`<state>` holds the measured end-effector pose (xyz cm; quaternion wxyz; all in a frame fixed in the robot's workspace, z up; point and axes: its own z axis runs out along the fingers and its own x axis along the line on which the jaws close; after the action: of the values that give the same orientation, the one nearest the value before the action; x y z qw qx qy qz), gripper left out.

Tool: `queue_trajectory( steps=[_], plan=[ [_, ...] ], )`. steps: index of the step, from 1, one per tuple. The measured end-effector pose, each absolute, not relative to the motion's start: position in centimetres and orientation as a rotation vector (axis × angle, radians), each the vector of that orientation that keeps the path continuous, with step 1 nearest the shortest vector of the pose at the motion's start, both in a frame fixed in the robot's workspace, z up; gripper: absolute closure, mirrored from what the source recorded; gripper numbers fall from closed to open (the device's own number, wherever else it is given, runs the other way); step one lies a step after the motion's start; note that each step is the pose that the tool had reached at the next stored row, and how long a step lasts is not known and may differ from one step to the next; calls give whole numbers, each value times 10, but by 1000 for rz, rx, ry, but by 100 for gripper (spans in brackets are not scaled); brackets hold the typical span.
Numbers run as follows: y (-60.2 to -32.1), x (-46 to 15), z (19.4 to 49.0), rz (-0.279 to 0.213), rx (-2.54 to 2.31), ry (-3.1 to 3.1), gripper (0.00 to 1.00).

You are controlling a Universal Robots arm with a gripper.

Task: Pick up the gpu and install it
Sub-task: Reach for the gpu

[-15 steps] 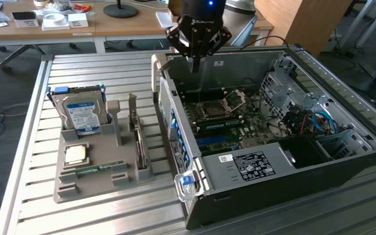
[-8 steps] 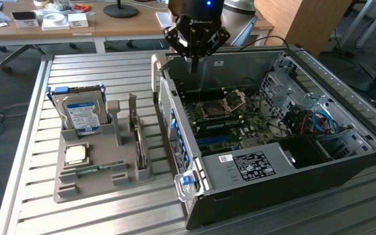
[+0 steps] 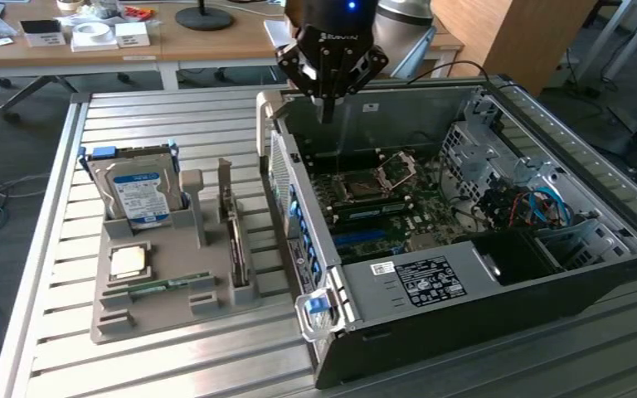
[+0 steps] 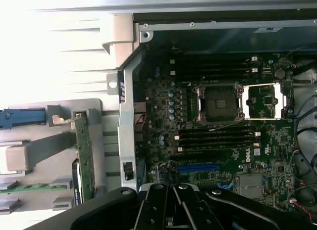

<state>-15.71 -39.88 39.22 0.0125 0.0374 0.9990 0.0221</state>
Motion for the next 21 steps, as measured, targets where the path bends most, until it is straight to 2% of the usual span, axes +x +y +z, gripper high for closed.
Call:
queue_trajectory(
  steps=[21],
  plan=[
    [-399, -175, 392, 69, 117, 3114, 89]
  ],
)
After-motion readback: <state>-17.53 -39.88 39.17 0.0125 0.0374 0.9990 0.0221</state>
